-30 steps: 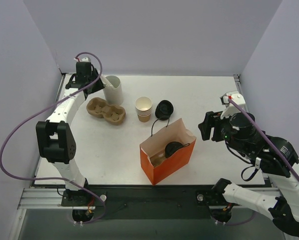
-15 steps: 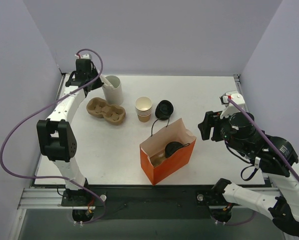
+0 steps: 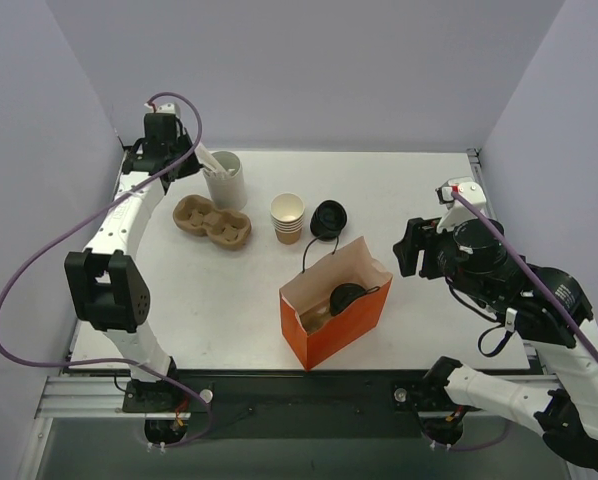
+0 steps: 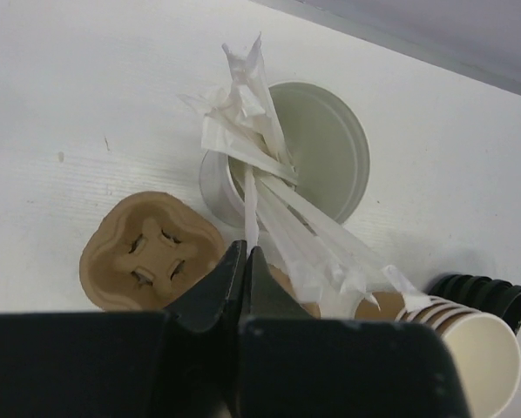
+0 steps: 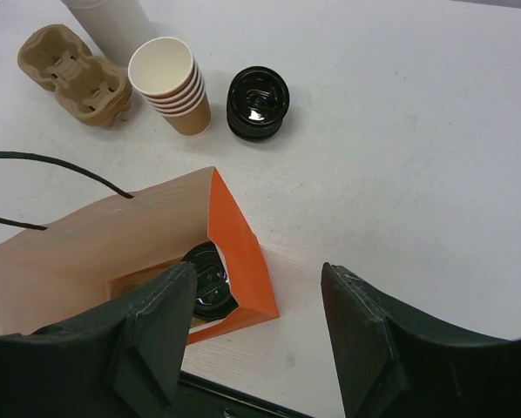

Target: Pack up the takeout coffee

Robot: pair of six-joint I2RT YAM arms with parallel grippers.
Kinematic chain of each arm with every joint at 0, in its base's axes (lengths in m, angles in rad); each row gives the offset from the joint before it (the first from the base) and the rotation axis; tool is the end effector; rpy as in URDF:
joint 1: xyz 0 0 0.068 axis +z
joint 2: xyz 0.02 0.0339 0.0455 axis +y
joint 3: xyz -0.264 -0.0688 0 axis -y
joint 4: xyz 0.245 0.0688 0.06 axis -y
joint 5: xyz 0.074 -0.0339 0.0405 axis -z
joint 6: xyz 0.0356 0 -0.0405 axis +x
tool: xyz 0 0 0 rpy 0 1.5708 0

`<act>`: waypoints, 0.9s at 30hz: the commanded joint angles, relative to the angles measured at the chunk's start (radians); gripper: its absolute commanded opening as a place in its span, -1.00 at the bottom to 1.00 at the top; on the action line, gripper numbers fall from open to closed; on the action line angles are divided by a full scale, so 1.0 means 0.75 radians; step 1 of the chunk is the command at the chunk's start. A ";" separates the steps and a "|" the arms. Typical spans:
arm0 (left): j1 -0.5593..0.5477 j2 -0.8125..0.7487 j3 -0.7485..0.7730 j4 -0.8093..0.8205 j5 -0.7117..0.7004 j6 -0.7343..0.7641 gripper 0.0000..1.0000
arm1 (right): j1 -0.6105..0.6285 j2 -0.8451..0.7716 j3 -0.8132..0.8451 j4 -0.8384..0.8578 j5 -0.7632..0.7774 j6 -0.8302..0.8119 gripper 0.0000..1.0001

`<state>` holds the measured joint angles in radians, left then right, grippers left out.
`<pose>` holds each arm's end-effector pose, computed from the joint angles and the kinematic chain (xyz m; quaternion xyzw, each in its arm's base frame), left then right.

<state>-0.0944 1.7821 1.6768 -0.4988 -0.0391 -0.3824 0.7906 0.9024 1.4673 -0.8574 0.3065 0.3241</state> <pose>0.4138 -0.0378 0.3433 -0.1360 0.8748 -0.0929 0.4556 0.1023 0.0881 0.4714 -0.0947 0.7928 0.2078 0.5651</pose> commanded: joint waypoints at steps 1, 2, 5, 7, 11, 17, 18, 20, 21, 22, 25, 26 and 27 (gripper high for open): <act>-0.001 -0.183 -0.049 -0.071 0.017 -0.030 -1.00 | -0.007 0.016 0.054 -0.012 0.009 -0.017 0.19; -0.009 -0.214 -0.057 -0.081 0.015 -0.034 -1.00 | -0.005 0.014 0.058 -0.010 0.005 -0.021 0.19; -0.021 -0.267 -0.070 -0.112 0.013 -0.036 -1.00 | -0.005 0.020 0.081 -0.014 -0.024 -0.045 0.19; -0.023 -0.290 -0.060 -0.153 0.001 -0.036 -1.00 | -0.005 0.022 0.097 -0.017 -0.038 -0.058 0.19; -0.023 -0.359 -0.055 -0.184 0.013 -0.042 -1.00 | -0.005 0.016 0.111 -0.023 -0.038 -0.062 0.19; -0.036 -0.433 0.014 -0.294 0.011 -0.036 -1.00 | -0.005 -0.017 0.087 -0.023 -0.061 -0.031 0.19; -0.036 -0.441 0.030 -0.329 0.013 -0.034 -1.00 | -0.005 -0.027 0.085 -0.025 -0.063 -0.025 0.19; -0.038 -0.462 0.084 -0.374 0.046 -0.030 -1.00 | -0.005 -0.039 0.075 -0.025 -0.049 -0.021 0.19; -0.038 -0.470 0.098 -0.386 0.052 -0.028 -1.00 | -0.005 -0.050 0.073 -0.023 -0.045 -0.019 0.19; -0.038 -0.488 0.114 -0.396 0.091 -0.026 -1.00 | -0.005 -0.058 0.070 -0.025 -0.041 -0.015 0.19; -0.038 -0.541 0.147 -0.433 0.150 -0.032 -1.00 | -0.007 -0.074 0.072 -0.031 -0.036 -0.007 0.19; -0.040 -0.558 0.147 -0.435 0.185 -0.038 -1.00 | -0.007 -0.080 0.070 -0.033 -0.036 -0.003 0.19; -0.038 -0.576 0.147 -0.435 0.197 -0.042 -1.00 | -0.005 -0.088 0.068 -0.033 -0.030 0.001 0.19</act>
<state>-0.1192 1.4364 1.7290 -0.7906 0.0269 -0.4068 0.7906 0.8547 1.5223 -0.8585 0.2646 0.3115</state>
